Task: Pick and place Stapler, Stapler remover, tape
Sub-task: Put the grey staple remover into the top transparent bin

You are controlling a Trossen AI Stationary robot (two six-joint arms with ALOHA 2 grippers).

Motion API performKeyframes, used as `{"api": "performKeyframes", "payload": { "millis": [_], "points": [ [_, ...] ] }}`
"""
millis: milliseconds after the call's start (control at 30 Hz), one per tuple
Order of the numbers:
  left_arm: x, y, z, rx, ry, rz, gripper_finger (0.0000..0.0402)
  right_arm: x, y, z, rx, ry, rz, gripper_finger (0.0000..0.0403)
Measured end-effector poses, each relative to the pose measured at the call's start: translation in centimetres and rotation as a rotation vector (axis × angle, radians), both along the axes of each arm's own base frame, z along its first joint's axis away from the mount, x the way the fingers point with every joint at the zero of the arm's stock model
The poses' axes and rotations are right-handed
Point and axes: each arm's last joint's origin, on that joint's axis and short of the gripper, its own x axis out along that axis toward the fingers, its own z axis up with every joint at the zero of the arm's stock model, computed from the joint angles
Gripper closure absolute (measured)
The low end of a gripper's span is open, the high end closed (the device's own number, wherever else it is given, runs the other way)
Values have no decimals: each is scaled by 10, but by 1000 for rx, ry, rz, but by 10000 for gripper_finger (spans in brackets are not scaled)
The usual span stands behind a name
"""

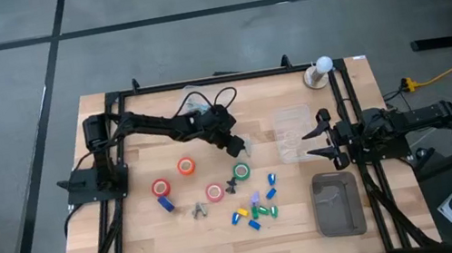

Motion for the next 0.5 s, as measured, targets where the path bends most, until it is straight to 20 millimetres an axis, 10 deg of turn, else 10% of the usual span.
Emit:
{"api": "performKeyframes", "payload": {
  "millis": [500],
  "points": [
    [6, 1, -21, 14, 15, 0, 288, 0, 0, 0, 0, 0, 0, 178]
  ]
}}
